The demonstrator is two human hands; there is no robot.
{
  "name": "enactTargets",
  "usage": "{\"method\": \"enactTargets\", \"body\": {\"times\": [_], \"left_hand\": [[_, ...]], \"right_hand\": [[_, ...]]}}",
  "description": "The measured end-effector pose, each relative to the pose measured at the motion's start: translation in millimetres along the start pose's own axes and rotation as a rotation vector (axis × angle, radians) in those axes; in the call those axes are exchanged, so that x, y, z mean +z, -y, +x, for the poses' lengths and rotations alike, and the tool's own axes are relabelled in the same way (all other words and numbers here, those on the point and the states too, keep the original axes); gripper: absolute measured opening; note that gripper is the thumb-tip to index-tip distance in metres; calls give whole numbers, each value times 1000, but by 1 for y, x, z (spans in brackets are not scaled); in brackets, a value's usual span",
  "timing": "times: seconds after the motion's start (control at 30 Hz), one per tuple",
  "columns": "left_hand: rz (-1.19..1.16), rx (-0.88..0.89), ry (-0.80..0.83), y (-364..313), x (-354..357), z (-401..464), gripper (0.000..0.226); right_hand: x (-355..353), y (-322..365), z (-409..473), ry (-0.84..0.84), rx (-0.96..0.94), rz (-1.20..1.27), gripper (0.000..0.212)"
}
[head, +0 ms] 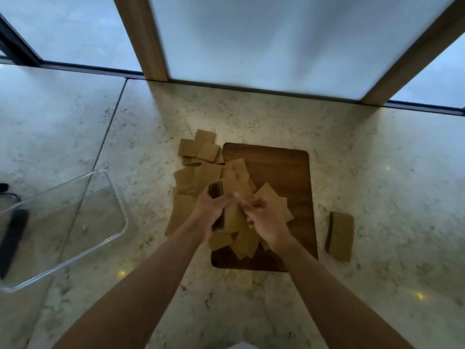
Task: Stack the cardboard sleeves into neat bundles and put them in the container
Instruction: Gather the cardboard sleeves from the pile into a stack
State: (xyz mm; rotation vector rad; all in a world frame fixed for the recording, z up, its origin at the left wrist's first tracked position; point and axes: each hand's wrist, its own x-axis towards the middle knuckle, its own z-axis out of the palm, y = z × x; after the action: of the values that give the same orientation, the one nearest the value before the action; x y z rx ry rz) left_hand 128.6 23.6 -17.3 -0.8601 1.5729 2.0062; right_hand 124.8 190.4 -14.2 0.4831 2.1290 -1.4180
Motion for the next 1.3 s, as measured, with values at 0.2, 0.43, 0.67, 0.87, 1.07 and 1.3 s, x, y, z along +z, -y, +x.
{"method": "enactTargets", "body": {"times": [0.2,0.43,0.67,0.87,1.07,1.3], "left_hand": [[-319,-37,114,8,-8,1,53],[-310,19,151,3,-3,-2,62],[-32,-81,96,9,28,-6,63],[-55,-160,-87,18,3,-21,40],[-41,6,-21,22,-19,-41,59],[208,1,5,17,-5,-44,79]], "right_hand": [[-29,-23,21,-416,-31,-610,59],[-73,-30,29,-455,13,-290,37],[-33,-21,-13,-105,-18,90,15],[-12,-43,-28,-341,110,-424,52],[20,-44,-32,-287,129,-594,70],[-1,-47,-41,-205,7,93,14]]}}
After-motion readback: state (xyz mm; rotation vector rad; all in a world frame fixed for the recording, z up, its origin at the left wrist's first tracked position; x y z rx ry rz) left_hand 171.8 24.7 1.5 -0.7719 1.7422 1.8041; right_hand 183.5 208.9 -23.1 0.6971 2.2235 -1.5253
